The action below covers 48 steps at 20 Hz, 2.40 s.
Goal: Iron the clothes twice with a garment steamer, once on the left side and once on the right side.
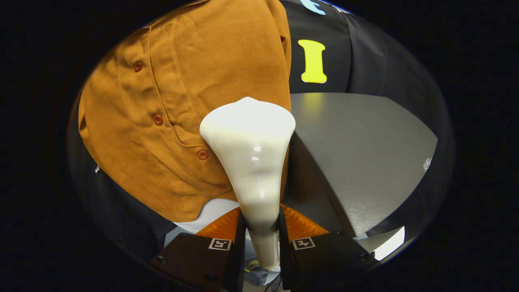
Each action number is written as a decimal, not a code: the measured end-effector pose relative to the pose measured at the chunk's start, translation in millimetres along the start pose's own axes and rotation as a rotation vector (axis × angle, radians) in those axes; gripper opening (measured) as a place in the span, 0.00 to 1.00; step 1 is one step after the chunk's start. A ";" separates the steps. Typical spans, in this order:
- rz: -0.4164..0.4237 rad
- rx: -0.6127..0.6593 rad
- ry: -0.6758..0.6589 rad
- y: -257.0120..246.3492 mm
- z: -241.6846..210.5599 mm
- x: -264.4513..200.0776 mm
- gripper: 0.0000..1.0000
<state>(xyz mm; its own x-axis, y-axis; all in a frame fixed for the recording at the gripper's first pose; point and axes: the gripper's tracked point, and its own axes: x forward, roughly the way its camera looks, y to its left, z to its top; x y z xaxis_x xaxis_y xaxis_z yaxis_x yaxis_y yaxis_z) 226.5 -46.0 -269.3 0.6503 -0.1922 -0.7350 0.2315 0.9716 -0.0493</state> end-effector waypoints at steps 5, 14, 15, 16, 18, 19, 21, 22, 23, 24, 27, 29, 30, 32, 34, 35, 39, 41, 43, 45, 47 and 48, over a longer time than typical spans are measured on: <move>0.016 -0.015 -0.197 9.8 62.7 -46.5 0.39; 0.145 -0.106 -0.460 93.8 128.3 -126.1 0.39; 0.162 -0.118 -0.474 105.8 129.8 -132.6 0.39; 0.180 -0.133 -0.487 117.3 130.6 -138.6 0.39; 0.214 -0.169 -0.502 135.0 127.4 -144.3 0.39; 0.230 -0.185 -0.505 143.5 124.8 -146.1 0.39; 0.250 -0.204 -0.509 157.3 124.3 -148.8 0.39; 0.258 -0.207 -0.509 163.2 123.0 -149.3 0.39; 0.264 -0.208 -0.507 167.5 121.8 -149.4 0.39; 0.269 -0.210 -0.503 173.0 120.6 -149.4 0.39; 0.280 -0.220 -0.481 186.0 115.9 -142.5 0.39; 0.277 -0.223 -0.463 189.9 112.0 -135.9 0.39; 0.273 -0.223 -0.453 190.9 110.1 -132.3 0.39; 0.264 -0.221 -0.430 192.5 107.8 -121.4 0.39; 0.259 -0.216 -0.395 194.6 102.2 -107.3 0.39; 0.256 -0.215 -0.369 196.2 98.5 -98.5 0.39; 0.252 -0.207 -0.274 199.6 77.3 -69.3 0.39; 0.246 -0.206 -0.233 200.3 68.1 -56.6 0.39; 0.240 -0.205 -0.206 198.5 60.1 -48.9 0.39; 0.237 -0.206 -0.187 198.4 53.0 -43.8 0.39; 0.233 -0.213 -0.167 196.5 46.0 -38.4 0.39; 0.231 -0.213 -0.152 195.1 42.4 -35.3 0.39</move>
<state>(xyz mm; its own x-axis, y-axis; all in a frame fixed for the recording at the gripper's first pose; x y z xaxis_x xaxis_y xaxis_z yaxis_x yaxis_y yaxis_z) 279.3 144.5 -224.3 0.7719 0.0337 -0.6349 -0.0807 0.9957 -0.0453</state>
